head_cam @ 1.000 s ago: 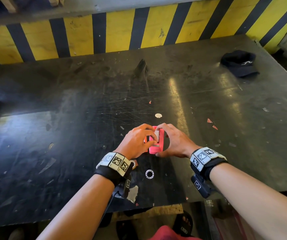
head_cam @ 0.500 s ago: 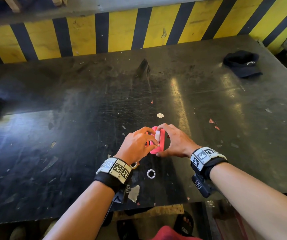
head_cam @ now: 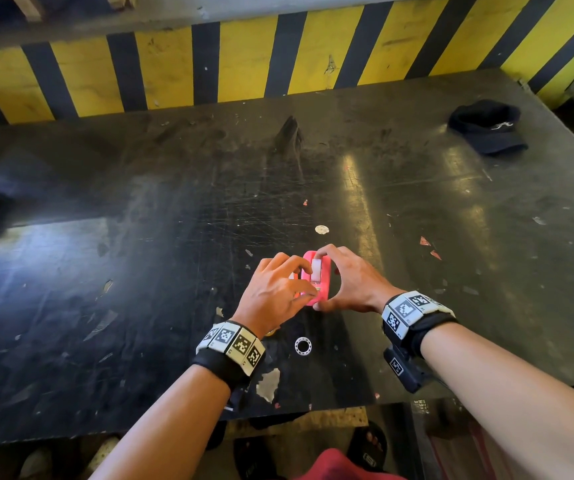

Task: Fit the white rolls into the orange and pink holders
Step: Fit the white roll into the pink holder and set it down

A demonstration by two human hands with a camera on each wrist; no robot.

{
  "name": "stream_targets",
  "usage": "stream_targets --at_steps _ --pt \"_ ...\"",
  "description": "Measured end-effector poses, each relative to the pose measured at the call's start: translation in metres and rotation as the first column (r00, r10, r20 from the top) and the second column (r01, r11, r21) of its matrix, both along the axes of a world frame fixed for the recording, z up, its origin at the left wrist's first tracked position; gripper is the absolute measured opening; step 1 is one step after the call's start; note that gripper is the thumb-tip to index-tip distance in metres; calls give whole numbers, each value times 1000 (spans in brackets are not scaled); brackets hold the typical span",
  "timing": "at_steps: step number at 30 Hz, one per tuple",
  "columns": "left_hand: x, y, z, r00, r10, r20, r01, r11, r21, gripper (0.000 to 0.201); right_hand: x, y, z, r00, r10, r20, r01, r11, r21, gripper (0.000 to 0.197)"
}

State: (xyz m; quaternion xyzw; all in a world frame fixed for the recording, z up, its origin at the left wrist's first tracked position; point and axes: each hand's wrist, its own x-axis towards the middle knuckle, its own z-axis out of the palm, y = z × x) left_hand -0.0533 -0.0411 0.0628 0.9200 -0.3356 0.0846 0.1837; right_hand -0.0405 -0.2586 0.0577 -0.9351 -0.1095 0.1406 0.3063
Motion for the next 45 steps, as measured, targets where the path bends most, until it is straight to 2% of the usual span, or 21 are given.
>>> stream_targets --at_steps 3,7,11,13,16,19,22,24,31,38,41,43,45 --pt "1 -2 -1 1000 0 5 0 1000 22 17 1 -4 -3 1000 -21 -1 21 1000 24 87" --pt "1 1 -2 1000 -17 -16 17 999 33 16 3 -13 -7 1000 -25 -7 25 999 35 89" --pt "9 13 -1 988 106 -111 -118 987 -111 33 6 -23 -16 1000 -14 -4 14 1000 14 90" --pt "13 21 -1 967 155 -200 -173 982 -72 31 10 -25 -22 1000 1 2 -1 1000 -2 91" --pt "18 30 -10 895 210 -393 -193 978 83 32 20 -23 -32 1000 29 2 -29 999 -35 91" --pt "19 36 -22 785 270 -557 -188 962 200 48 33 -17 -46 998 56 -22 -58 995 -80 95" --pt "18 42 -42 693 327 -642 -177 941 289 66 43 -11 -64 996 61 -65 -68 991 -115 98" --pt "15 46 -58 660 355 -662 -183 931 317 72 48 -7 -77 994 51 -93 -63 990 -126 98" --pt "7 53 -97 656 386 -648 -168 912 373 78 52 -5 -110 993 5 -118 -25 985 -172 100" --pt "5 56 -106 709 367 -602 -205 924 322 54 52 -5 -109 990 -9 -137 -23 974 -224 102" --pt "6 57 -102 707 358 -609 -201 928 313 47 50 -4 -103 985 -24 -169 -11 978 -206 113" --pt "7 58 -97 699 360 -618 -221 931 292 44 39 -1 -98 994 -59 -96 39 978 -205 121" --pt "9 61 -93 695 360 -623 -252 933 257 43 20 9 -92 992 -35 119 58 978 -199 102"
